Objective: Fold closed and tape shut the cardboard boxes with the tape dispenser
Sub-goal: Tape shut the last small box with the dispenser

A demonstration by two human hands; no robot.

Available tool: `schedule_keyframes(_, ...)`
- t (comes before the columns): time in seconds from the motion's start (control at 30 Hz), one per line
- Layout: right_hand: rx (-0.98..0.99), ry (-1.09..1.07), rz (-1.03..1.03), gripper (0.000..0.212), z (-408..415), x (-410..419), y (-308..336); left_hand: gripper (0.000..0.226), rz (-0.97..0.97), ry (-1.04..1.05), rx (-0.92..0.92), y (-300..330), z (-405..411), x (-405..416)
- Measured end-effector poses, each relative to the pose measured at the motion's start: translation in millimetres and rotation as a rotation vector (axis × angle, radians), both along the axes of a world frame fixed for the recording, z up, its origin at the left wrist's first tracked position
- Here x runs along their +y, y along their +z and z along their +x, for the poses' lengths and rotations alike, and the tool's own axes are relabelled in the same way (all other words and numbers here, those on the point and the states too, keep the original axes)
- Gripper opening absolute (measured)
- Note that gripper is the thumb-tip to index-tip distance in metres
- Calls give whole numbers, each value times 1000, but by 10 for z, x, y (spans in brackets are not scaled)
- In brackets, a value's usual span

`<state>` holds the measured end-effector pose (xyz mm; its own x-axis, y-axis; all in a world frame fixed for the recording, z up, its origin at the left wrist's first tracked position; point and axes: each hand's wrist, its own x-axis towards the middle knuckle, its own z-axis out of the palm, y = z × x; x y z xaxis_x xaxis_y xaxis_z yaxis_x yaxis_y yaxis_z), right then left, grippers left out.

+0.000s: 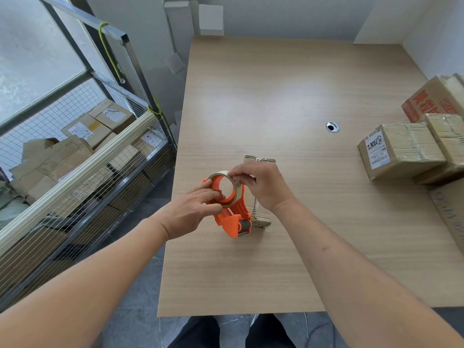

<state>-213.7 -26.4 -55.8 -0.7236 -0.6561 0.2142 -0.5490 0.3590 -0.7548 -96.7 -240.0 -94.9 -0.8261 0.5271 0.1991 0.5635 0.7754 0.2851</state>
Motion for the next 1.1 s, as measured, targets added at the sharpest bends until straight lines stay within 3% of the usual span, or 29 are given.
schedule_keyframes(0.37, 66, -83, -8, 15, 64, -97, -45, 30, 81, -24, -22, 80, 76, -38)
schedule_keyframes(0.63, 100, -130, 74, 17, 193, -205, -75, 15, 135, -28, -59, 56, 99, -190)
schedule_keyframes(0.73, 110, -241, 79, 19, 221, -202, -62, 11, 161, 3, -106, 52, 172, -303)
schedule_keyframes(0.93, -59, -293, 119, 11, 256, -133, 67, 22, 107, 80, -106, -33, 401, -563)
schedule_keyframes(1.1, -163, -323, 0, 3, 409, -247, 132, 10, 56, 2, 0, 115, 298, -508)
